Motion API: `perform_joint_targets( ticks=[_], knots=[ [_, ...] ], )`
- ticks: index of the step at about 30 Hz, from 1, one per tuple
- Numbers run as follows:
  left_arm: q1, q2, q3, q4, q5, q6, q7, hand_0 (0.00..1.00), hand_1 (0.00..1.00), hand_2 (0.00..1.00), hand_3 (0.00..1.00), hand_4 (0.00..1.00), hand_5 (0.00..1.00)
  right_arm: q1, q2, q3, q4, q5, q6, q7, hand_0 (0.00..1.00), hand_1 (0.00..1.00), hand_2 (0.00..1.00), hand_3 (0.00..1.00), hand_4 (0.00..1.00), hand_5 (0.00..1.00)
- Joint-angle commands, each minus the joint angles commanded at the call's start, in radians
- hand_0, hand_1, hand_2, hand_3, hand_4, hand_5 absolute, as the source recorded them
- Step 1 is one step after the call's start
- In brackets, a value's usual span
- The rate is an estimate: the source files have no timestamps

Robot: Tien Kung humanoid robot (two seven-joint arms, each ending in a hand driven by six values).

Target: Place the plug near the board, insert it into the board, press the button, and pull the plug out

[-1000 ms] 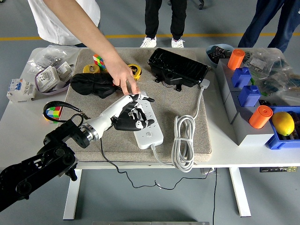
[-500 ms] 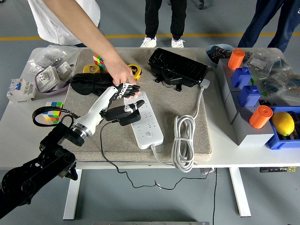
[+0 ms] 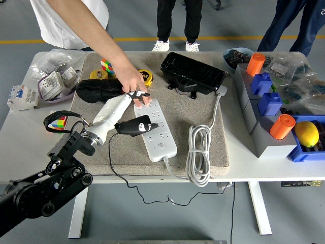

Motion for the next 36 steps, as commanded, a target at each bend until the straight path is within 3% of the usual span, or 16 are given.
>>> perform_joint_targets(
  ticks=[2,3,8,9,14,15,20,21,32,33,36],
  knots=[
    [-0.011,-0.004,0.013,0.017,0.015,0.004,0.011,0.690,0.751,0.791,0.821,0.998,0.427,0.001,-0.001,0.001,0.000,0.000,0.000,0.000,0.624,0.619,0.576,0.540,0.625,0.125],
    [-0.017,-0.007,0.021,0.026,0.026,0.004,0.019,0.648,0.694,0.725,0.762,0.998,0.439,0.001,-0.001,0.001,0.000,0.000,0.000,0.000,0.624,0.617,0.576,0.540,0.625,0.125],
    [-0.041,-0.020,0.051,0.071,0.068,-0.003,0.067,0.648,0.694,0.725,0.762,0.998,0.439,0.001,-0.001,0.003,0.000,0.000,0.000,0.000,0.624,0.617,0.576,0.540,0.625,0.125],
    [-0.045,-0.023,0.056,0.080,0.072,-0.003,0.072,0.590,0.651,0.674,0.735,0.970,0.375,0.001,-0.001,0.004,0.001,0.000,0.000,0.000,0.623,0.618,0.576,0.540,0.624,0.125],
    [-0.064,-0.036,0.076,0.120,0.112,-0.008,0.099,0.590,0.651,0.674,0.735,0.970,0.375,0.002,-0.002,-0.001,0.000,0.001,0.000,0.000,0.623,0.618,0.576,0.540,0.624,0.125],
    [-0.066,-0.037,0.078,0.126,0.116,-0.006,0.100,0.554,0.629,0.619,0.634,0.904,0.317,0.002,-0.003,-0.001,0.000,0.001,0.000,0.000,0.624,0.617,0.576,0.539,0.624,0.124],
    [-0.073,-0.043,0.086,0.149,0.124,0.002,0.107,0.554,0.629,0.619,0.634,0.904,0.317,0.000,-0.005,-0.003,0.001,0.000,0.000,0.000,0.624,0.617,0.576,0.539,0.624,0.124],
    [-0.074,-0.044,0.089,0.154,0.121,0.003,0.109,0.491,0.583,0.545,0.599,0.839,0.315,0.000,-0.006,-0.004,0.000,0.001,0.000,0.001,0.623,0.617,0.576,0.539,0.623,0.124],
    [-0.087,-0.047,0.112,0.181,0.106,0.025,0.118,0.431,0.542,0.524,0.572,0.817,0.312,0.000,-0.009,-0.005,0.002,-0.001,0.000,0.002,0.623,0.617,0.575,0.539,0.623,0.124],
    [-0.087,-0.048,0.113,0.183,0.106,0.026,0.117,0.372,0.493,0.504,0.546,0.802,0.257,0.000,-0.010,-0.006,0.002,-0.002,0.000,0.002,0.623,0.617,0.575,0.540,0.622,0.123],
    [-0.088,-0.048,0.119,0.188,0.102,0.038,0.107,0.372,0.493,0.504,0.546,0.802,0.257,-0.002,-0.010,-0.007,0.002,-0.002,-0.001,0.002,0.623,0.617,0.575,0.540,0.622,0.123]
  ],
)
